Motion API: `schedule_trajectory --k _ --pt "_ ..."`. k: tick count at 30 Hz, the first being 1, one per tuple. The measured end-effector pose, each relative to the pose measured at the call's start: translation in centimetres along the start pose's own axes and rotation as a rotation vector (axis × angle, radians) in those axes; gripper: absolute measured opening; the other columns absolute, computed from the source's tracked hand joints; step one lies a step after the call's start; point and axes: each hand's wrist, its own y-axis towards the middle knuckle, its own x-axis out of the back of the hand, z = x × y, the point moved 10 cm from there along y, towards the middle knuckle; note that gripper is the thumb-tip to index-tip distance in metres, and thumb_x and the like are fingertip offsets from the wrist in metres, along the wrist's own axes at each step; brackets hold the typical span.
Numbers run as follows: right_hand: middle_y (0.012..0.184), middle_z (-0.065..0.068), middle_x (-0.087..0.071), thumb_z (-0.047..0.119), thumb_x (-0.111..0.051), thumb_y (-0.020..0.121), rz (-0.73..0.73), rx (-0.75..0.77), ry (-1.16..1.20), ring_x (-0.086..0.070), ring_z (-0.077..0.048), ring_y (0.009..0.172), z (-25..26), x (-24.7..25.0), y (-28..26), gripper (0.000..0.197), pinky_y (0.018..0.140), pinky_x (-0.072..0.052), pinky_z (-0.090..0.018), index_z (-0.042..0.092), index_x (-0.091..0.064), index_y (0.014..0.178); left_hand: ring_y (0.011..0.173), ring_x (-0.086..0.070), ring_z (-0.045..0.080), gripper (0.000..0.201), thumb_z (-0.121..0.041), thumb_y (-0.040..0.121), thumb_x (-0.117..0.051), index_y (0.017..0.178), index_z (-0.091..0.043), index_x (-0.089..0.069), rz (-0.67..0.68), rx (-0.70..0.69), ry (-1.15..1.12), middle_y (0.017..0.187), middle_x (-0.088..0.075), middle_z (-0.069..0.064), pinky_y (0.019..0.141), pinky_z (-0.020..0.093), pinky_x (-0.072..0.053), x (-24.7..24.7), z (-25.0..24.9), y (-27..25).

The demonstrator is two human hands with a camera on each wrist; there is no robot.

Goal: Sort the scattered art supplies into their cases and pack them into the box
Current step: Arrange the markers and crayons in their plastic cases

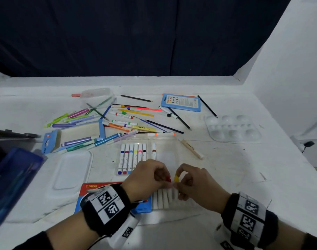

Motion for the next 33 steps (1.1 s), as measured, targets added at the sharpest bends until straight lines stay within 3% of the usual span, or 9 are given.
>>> schedule_trajectory --k 3,6,14,17,19,22,25,29,33 --pt "0.069 -0.008 -0.073 0.015 -0.069 0.089 0.009 -0.034 0.024 -0.072 -0.020 0.060 -0.7 -0.3 0.4 0.010 0.066 -0.062 -0.038 0.013 -0.059 0.091 0.075 -0.060 0.001 0.023 -0.042 0.076 -0.082 0.092 -0.026 -0.076 0.049 -0.017 0.211 0.086 -0.069 -0.012 0.070 0.018 -0.046 -0.9 -0.3 0.2" --pt "0.070 -0.009 -0.073 0.016 -0.071 0.089 0.004 -0.055 0.027 -0.072 -0.020 0.061 -1.1 -0.2 0.7 0.011 0.066 -0.062 -0.039 0.009 -0.062 0.090 0.090 -0.059 0.007 0.033 -0.055 0.080 -0.072 0.105 -0.033 -0.075 0.093 -0.049 0.432 0.094 -0.064 -0.013 0.086 0.034 -0.047 -1.4 -0.6 0.2" --pt "0.083 0.002 -0.072 0.025 -0.076 0.084 0.014 -0.004 -0.175 -0.069 -0.009 0.059 -0.5 -0.2 0.7 0.022 0.064 -0.060 -0.025 0.012 -0.067 0.100 0.101 -0.054 0.011 0.038 -0.055 0.087 -0.065 0.119 -0.035 -0.068 0.142 0.006 0.544 0.108 -0.062 -0.012 0.096 0.041 -0.033 -1.7 -0.3 -0.3" --pt "0.092 0.006 -0.067 0.033 -0.073 0.085 -0.015 0.089 -0.367 -0.061 -0.006 0.068 0.9 -0.4 0.3 0.028 0.065 -0.051 -0.016 0.018 -0.066 0.108 0.104 -0.055 0.010 0.037 -0.054 0.090 -0.061 0.121 -0.034 -0.066 0.121 0.011 0.512 0.113 -0.064 -0.014 0.101 0.042 -0.033 -1.3 -0.1 -0.4" --pt "0.097 0.008 -0.060 0.037 -0.069 0.087 -0.029 0.154 -0.469 -0.056 -0.007 0.078 1.9 -0.6 0.0 0.029 0.070 -0.047 -0.018 0.022 -0.065 0.112 0.103 -0.057 0.007 0.028 -0.045 0.096 -0.058 0.119 -0.033 -0.068 0.091 0.013 0.461 0.115 -0.065 -0.014 0.105 0.042 -0.038 -0.3 0.2 -0.3" --pt "0.108 0.007 -0.056 0.037 -0.066 0.089 0.015 0.234 -0.545 -0.054 -0.011 0.095 2.7 -1.2 -0.5 0.032 0.083 -0.048 -0.026 0.025 -0.063 0.118 0.089 -0.060 0.002 0.019 -0.034 0.096 -0.061 0.110 -0.030 -0.073 0.076 0.027 0.439 0.108 -0.070 -0.013 0.094 0.033 -0.052 1.0 0.8 0.0" --pt "0.120 0.006 -0.052 0.037 -0.064 0.091 0.089 0.263 -0.629 -0.048 -0.013 0.107 3.1 -2.4 -0.6 0.036 0.091 -0.043 -0.026 0.027 -0.060 0.126 0.089 -0.063 0.004 0.016 -0.032 0.095 -0.063 0.104 -0.026 -0.075 0.114 0.016 0.469 0.103 -0.071 -0.010 0.086 0.025 -0.053 1.0 0.5 0.3" --pt "0.126 0.006 -0.051 0.030 -0.061 0.094 0.116 0.269 -0.657 -0.046 -0.013 0.112 3.4 -3.2 -0.7 0.038 0.091 -0.036 -0.020 0.028 -0.056 0.132 0.086 -0.065 0.009 0.017 -0.036 0.092 -0.066 0.098 -0.023 -0.077 0.167 0.003 0.547 0.096 -0.072 -0.007 0.083 0.028 -0.054 0.2 0.1 0.6" --pt "0.126 0.001 -0.053 0.026 -0.060 0.095 0.121 0.298 -0.703 -0.046 -0.016 0.113 3.6 -3.8 -0.7 0.040 0.093 -0.038 -0.025 0.025 -0.055 0.135 0.088 -0.064 0.012 0.018 -0.037 0.093 -0.065 0.099 -0.024 -0.076 0.165 -0.017 0.623 0.097 -0.070 -0.006 0.084 0.031 -0.055 0.1 -0.2 0.9"
